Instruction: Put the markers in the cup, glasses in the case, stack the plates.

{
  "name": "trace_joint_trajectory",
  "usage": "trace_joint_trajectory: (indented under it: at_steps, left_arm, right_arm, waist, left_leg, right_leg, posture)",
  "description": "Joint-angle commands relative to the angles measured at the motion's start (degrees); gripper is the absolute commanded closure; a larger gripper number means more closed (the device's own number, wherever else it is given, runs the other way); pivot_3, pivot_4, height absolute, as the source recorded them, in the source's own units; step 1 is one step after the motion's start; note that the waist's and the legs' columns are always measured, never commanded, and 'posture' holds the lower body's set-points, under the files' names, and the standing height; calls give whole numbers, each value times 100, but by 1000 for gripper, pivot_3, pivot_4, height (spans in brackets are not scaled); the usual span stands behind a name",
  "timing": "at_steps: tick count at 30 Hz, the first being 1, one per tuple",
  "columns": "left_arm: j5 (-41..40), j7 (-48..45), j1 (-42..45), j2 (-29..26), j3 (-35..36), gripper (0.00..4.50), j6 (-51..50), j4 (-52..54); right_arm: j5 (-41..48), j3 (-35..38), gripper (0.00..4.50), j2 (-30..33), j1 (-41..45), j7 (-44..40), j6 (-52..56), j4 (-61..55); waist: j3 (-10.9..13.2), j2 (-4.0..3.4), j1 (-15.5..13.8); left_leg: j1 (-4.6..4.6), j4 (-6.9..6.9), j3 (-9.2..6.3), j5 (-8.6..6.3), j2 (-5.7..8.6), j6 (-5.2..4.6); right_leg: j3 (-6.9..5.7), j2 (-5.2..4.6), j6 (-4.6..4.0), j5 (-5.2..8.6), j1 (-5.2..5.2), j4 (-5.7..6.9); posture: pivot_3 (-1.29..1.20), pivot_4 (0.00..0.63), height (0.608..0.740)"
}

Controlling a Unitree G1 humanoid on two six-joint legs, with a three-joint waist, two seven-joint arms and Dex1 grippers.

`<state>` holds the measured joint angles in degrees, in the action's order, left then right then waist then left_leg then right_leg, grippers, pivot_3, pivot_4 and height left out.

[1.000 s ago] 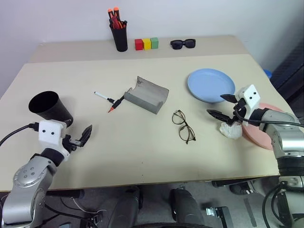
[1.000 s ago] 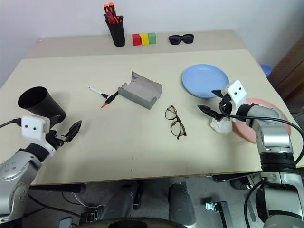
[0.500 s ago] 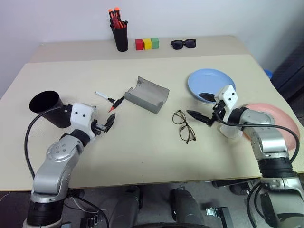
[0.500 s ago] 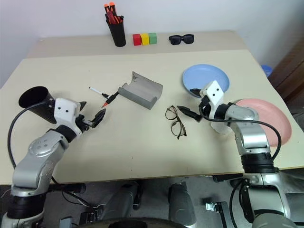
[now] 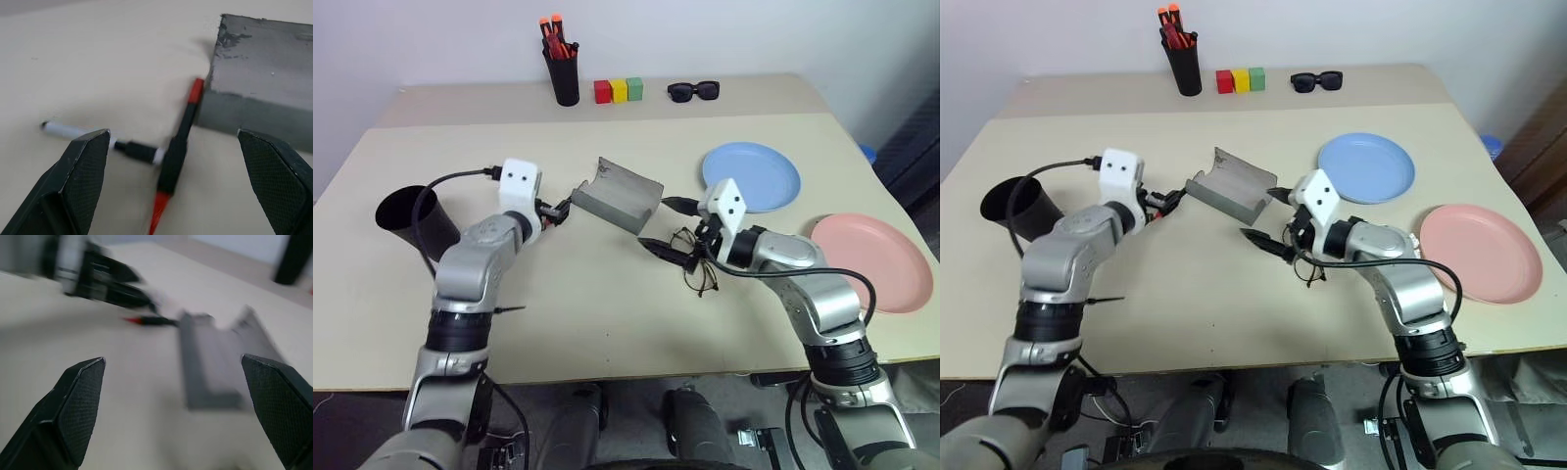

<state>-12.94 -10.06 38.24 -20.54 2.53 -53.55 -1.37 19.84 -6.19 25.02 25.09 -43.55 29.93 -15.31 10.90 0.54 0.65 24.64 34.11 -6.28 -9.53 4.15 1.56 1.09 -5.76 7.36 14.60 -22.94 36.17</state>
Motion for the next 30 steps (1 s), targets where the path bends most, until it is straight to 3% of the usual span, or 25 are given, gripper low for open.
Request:
trace_joint_trajectory:
  at_steps: [1, 6, 15, 19, 22, 25, 30]
  left_arm:
    - [132, -164, 501, -70, -168, 198, -254, -651]
    - [196, -621, 1327, -75, -475, 198, -443, -1969]
    - [574, -1218, 1782, -92, -1105, 198, -473, -2822]
    - [714, -1228, 1780, -116, -1176, 1525, -664, -2871]
    - [765, -1159, 1734, -134, -1142, 3170, -787, -2804]
    - [773, -1084, 1694, -125, -1025, 4474, -849, -2727]
    - [759, -793, 1570, -88, -735, 4474, -875, -2393]
  right_arm:
    - [112, -30, 0, -71, -18, 109, 95, -382]
    - [83, -121, 0, -44, -162, 110, 89, -529]
    - [28, -218, 0, -25, -370, 164, 30, -664]
    - [-5, -245, 0, -41, -433, 205, -4, -661]
    - [-26, -267, 0, -54, -461, 216, -44, -633]
    - [-35, -300, 0, -86, -449, 230, -59, -603]
    - [-32, -349, 0, -118, -411, 205, -112, -527]
  waist:
    - [0, 0, 7]
    - [1, 1, 15]
    - [1, 2, 17]
    - [1, 2, 28]
    - [0, 2, 36]
    - [0, 2, 41]
    - [0, 2, 50]
  left_leg:
    - [0, -1, 0, 0, 1, 0]
    - [0, 0, 0, 2, 0, 3]
    - [0, -2, -1, 2, -2, 4]
    - [0, -2, -1, 2, -3, 3]
    - [-3, -2, -1, 2, -4, 4]
    - [-6, -2, -1, 2, -4, 3]
    - [-6, -3, -1, 2, -5, 3]
  right_leg:
    - [0, 0, 1, 0, -1, 1]
    - [-1, 8, 1, -1, -3, 5]
    - [1, 8, 1, -1, -4, 5]
    - [2, 8, 1, -1, -4, 5]
    - [2, 8, 1, -1, -3, 6]
    - [2, 8, 1, -1, -1, 6]
    - [3, 8, 1, -1, -3, 8]
  posture:
    - [0, 150, 740]
    - [0, 150, 740]
    - [0, 150, 740]
    - [0, 150, 740]
    - [0, 150, 740]
    - [0, 150, 740]
    - [0, 150, 740]
